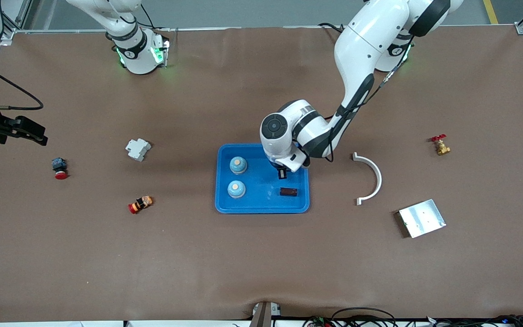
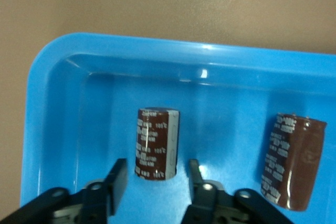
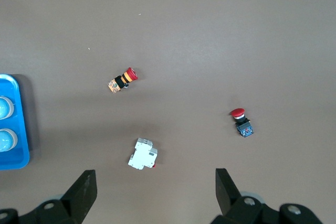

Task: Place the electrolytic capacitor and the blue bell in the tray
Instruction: 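Lower the capacitor upright into the tray and open the left gripper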

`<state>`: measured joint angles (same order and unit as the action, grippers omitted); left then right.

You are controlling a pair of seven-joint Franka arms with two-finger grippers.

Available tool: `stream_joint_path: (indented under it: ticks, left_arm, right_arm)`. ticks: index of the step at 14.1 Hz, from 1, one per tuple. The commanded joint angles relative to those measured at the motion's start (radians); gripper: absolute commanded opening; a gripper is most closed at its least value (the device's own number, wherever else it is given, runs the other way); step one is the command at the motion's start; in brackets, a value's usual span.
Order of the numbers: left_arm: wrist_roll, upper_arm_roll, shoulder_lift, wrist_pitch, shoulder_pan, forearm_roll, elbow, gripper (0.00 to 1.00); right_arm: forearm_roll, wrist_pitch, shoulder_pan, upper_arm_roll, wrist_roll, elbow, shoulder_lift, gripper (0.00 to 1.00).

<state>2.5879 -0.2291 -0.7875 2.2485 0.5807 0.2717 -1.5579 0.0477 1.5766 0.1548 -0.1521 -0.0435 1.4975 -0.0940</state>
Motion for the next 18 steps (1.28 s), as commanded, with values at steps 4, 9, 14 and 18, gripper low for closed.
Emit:
stream_joint_path:
  ticks: [4, 9, 14, 18]
  left_arm:
    - [-0.141, 0.002, 0.115, -0.04, -0.005, 0.02, -0.01, 1.0]
    - [-0.506, 0.001, 0.215, -0.072, -0.015, -0.014, -0.004, 1.0]
    - [-1.03, 0.011, 0.263, -0.112, -0.077, -0.008, 0.004, 1.0]
    - [-1.38, -0.012, 0.289, -0.113, -0.195, -0.017, 0.019, 1.0]
  right_arm:
    - [-0.028, -0.047, 0.012, -0.009, 0.017, -0.034, 0.013, 1.0]
    - [-0.031, -0.055, 0.012, -0.009, 0.016, -0.033, 0.013, 1.0]
    - [-0.066, -0.058, 0.019, -0.007, 0.017, -0.033, 0.013, 1.0]
    - [-0.066, -0.067, 0.017, -0.007, 0.019, -0.033, 0.013, 1.0]
